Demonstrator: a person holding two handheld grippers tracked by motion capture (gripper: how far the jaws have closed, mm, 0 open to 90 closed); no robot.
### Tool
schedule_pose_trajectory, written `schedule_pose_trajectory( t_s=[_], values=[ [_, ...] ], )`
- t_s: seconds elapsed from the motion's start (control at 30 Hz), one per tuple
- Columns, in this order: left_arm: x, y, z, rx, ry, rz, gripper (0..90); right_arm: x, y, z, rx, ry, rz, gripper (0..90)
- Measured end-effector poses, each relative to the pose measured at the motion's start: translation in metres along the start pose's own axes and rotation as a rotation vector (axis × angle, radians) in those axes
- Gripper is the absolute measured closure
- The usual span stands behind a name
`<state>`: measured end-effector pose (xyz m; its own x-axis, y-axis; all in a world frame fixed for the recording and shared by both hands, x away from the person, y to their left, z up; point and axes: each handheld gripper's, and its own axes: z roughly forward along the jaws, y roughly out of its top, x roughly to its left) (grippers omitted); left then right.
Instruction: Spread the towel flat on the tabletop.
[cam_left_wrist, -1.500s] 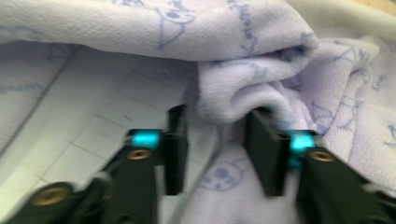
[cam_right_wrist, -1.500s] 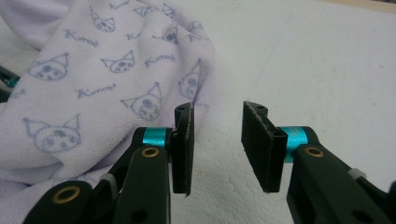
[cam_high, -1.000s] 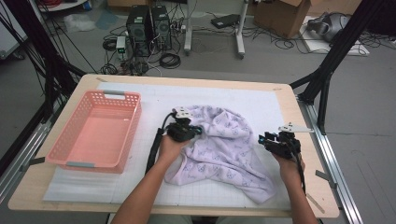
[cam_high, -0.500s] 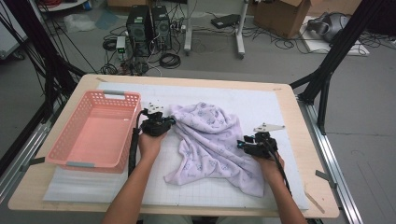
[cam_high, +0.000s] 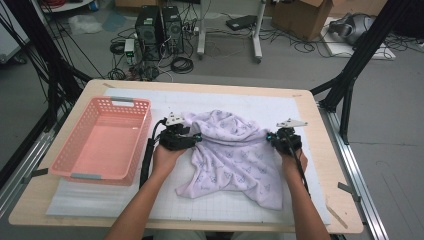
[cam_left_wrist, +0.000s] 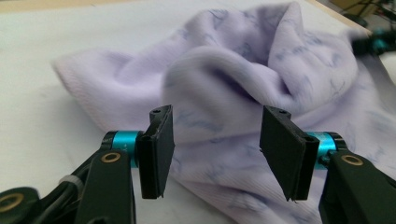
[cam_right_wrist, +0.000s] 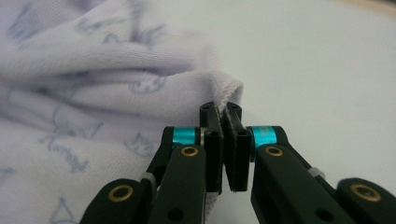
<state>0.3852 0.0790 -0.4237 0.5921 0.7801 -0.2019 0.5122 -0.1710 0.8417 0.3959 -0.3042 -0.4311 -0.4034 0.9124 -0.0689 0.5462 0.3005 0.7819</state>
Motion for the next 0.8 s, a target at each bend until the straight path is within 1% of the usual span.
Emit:
schedule_pose_trajectory(
  t_s=[0.1,0.13,0.17,0.2,0.23,0.27,0.3,0.33,0.4,0.47,0.5,0.57,0.6,0.63,0.67,0.7,0.73,0.8],
  values=[
    [-0.002,-0.002,0.001,0.030,-0.015,0.012,45.2,-0.017,0.005,-0.005,-0.028,-0.115,0.051,87.4],
    [-0.003,-0.003,0.000,0.022,-0.021,0.013,45.2,-0.021,0.004,-0.006,-0.037,-0.141,0.071,87.3],
    [-0.005,-0.006,-0.001,0.016,-0.022,0.013,45.2,-0.023,0.003,-0.006,-0.033,-0.144,0.100,86.9],
    [-0.005,-0.008,-0.002,0.027,-0.025,0.019,45.2,-0.024,0.001,-0.004,-0.021,-0.126,0.119,86.5],
    [-0.006,-0.012,-0.002,0.036,-0.026,0.022,44.7,-0.023,-0.001,-0.004,-0.014,-0.115,0.117,84.7],
    [-0.006,-0.015,-0.002,0.046,-0.027,0.023,43.4,-0.021,-0.003,-0.004,-0.016,-0.113,0.105,80.2],
    [-0.006,-0.019,-0.002,0.054,-0.028,0.017,42.1,-0.020,-0.005,-0.006,-0.026,-0.100,0.101,77.3],
    [-0.006,-0.022,-0.003,0.063,-0.033,0.015,41.4,-0.018,-0.007,-0.008,-0.034,-0.080,0.117,73.4],
    [-0.007,-0.027,-0.005,0.073,-0.039,0.018,40.1,-0.017,-0.010,-0.016,-0.051,-0.046,0.124,69.0],
    [-0.008,-0.030,-0.006,0.091,-0.055,0.026,39.7,-0.015,-0.013,-0.024,-0.066,0.012,0.137,66.7],
    [-0.009,-0.032,-0.006,0.107,-0.065,0.029,39.1,-0.014,-0.015,-0.030,-0.081,0.033,0.135,66.3],
    [-0.012,-0.034,-0.003,0.146,-0.079,0.037,38.2,-0.010,-0.019,-0.041,-0.091,0.069,0.127,64.3],
    [-0.013,-0.034,-0.002,0.149,-0.075,0.042,37.6,-0.008,-0.022,-0.046,-0.095,0.089,0.114,64.2],
    [-0.015,-0.034,-0.001,0.145,-0.075,0.038,36.3,-0.005,-0.025,-0.051,-0.096,0.098,0.101,63.8],
    [-0.017,-0.034,0.001,0.142,-0.088,0.029,36.4,-0.003,-0.029,-0.056,-0.098,0.117,0.096,62.3],
    [-0.021,-0.034,0.002,0.142,-0.085,0.040,35.8,-0.001,-0.033,-0.059,-0.098,0.140,0.094,61.4],
    [-0.024,-0.035,0.003,0.144,-0.074,0.065,33.6,0.002,-0.036,-0.062,-0.090,0.154,0.091,60.3],
    [-0.029,-0.035,0.005,0.143,-0.073,0.078,35.6,0.007,-0.043,-0.065,-0.095,0.166,0.066,60.1]
  ],
)
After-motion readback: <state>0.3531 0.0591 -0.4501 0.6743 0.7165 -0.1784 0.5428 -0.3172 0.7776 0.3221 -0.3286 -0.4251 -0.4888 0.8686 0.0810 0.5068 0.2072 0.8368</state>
